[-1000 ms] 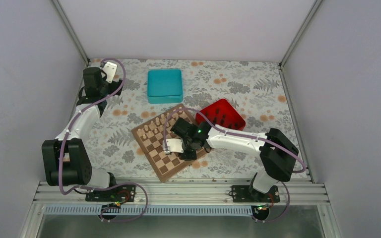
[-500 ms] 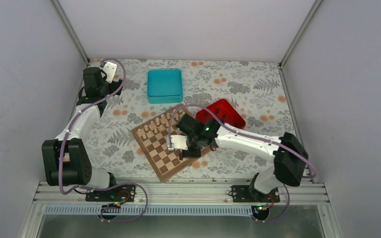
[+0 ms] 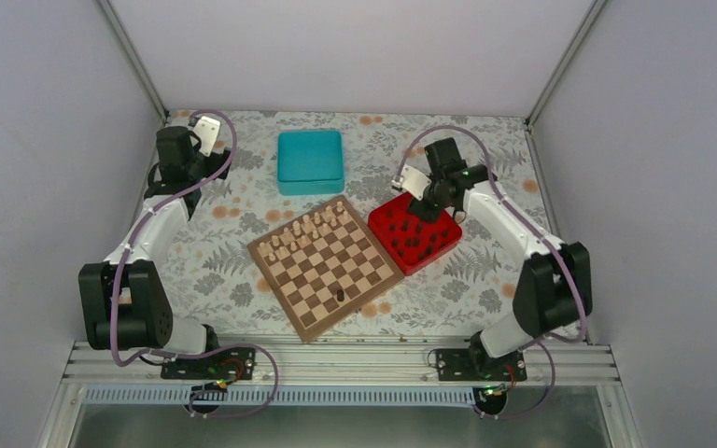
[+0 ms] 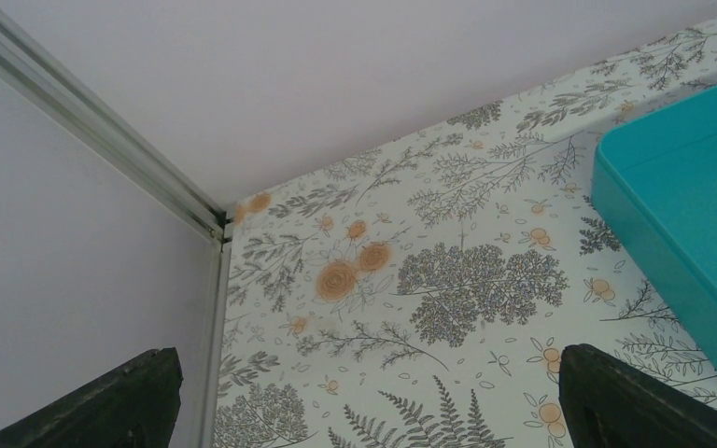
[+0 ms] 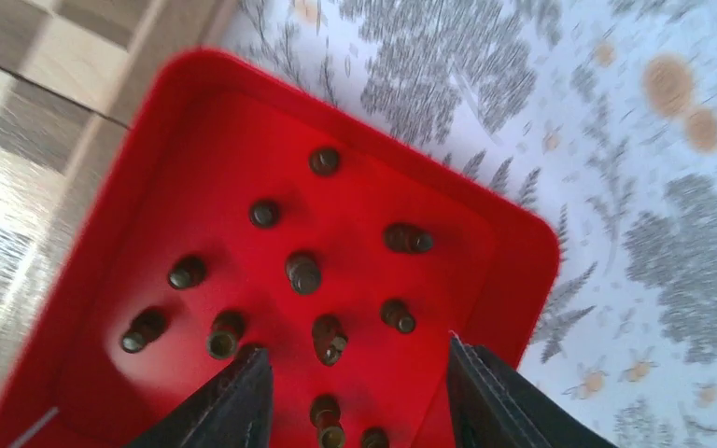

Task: Set up the chess pieces on the board
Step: Pick up the chess piece from the storage box.

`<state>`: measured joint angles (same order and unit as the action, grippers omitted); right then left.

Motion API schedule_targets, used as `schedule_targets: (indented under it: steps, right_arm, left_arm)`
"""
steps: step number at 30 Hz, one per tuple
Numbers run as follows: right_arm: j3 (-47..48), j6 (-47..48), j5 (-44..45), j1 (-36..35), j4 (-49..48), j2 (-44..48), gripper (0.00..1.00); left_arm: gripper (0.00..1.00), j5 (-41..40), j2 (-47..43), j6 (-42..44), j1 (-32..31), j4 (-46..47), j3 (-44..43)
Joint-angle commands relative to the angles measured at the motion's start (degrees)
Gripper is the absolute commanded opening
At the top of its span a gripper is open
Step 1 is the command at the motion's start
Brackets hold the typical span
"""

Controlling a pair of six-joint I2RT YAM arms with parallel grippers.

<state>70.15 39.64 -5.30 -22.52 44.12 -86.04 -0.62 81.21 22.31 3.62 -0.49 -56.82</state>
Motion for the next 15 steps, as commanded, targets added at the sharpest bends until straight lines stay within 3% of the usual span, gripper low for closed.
schedule_targets:
  steps: [1,15]
  right_arm:
    - [0.35,3.7,-2.69,2.72,-0.63,-5.8,0.48]
    - [1.1,3.75,-3.21,2.84,-4.28,-16.42,0.45]
  left_arm:
    - [1.0,-0.29,-1.57,0.71,-0.01,1.82,0.75]
    - [1.0,-0.61,-1.37,0.89,-0.02,2.6,1.61]
